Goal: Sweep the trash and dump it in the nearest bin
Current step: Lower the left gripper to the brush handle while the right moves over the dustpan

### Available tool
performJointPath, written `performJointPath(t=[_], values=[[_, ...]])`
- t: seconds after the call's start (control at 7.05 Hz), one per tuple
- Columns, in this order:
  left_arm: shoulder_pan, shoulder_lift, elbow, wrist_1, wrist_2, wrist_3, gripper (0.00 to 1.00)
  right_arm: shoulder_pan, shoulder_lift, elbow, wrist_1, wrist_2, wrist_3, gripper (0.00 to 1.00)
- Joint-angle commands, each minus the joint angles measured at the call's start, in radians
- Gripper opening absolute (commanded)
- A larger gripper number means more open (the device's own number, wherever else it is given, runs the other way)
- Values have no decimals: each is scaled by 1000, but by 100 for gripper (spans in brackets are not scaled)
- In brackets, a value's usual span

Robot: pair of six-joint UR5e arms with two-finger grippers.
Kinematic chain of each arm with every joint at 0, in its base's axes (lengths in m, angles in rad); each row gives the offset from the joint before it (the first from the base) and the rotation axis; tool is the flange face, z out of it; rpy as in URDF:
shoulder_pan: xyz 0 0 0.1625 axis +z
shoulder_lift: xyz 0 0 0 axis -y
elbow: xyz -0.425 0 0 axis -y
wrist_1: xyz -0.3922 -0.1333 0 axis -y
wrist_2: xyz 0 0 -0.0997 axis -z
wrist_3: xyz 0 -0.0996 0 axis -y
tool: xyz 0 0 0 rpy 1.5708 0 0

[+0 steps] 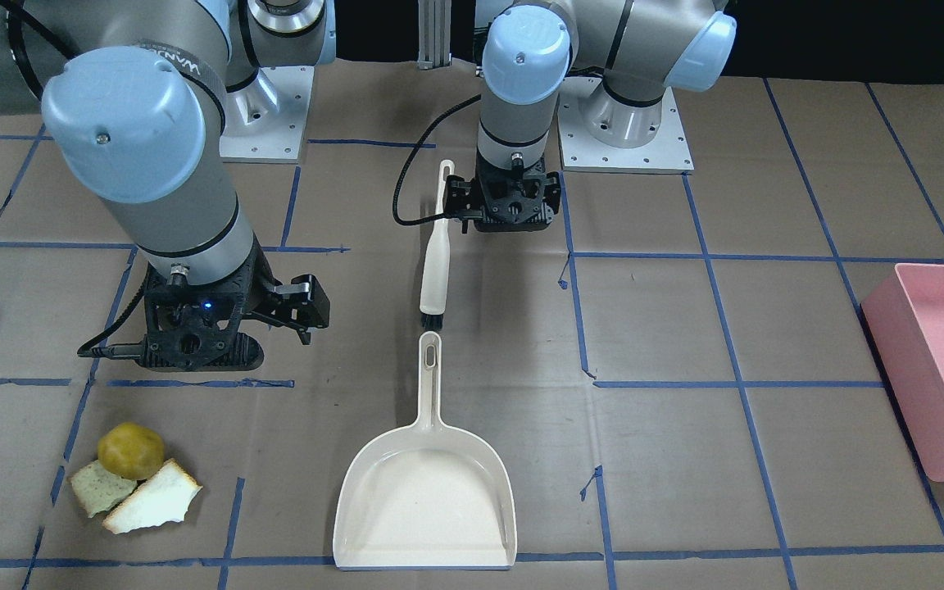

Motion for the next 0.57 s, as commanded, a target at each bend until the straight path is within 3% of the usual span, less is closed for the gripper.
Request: performJointPath(t=[0.0, 0.43], values=[[-91, -57, -20, 43, -3, -49, 100, -6, 1, -1, -3, 0, 0, 100], [-172, -43, -218, 299, -9, -115, 100, -16, -1, 2, 2, -5, -2, 100]])
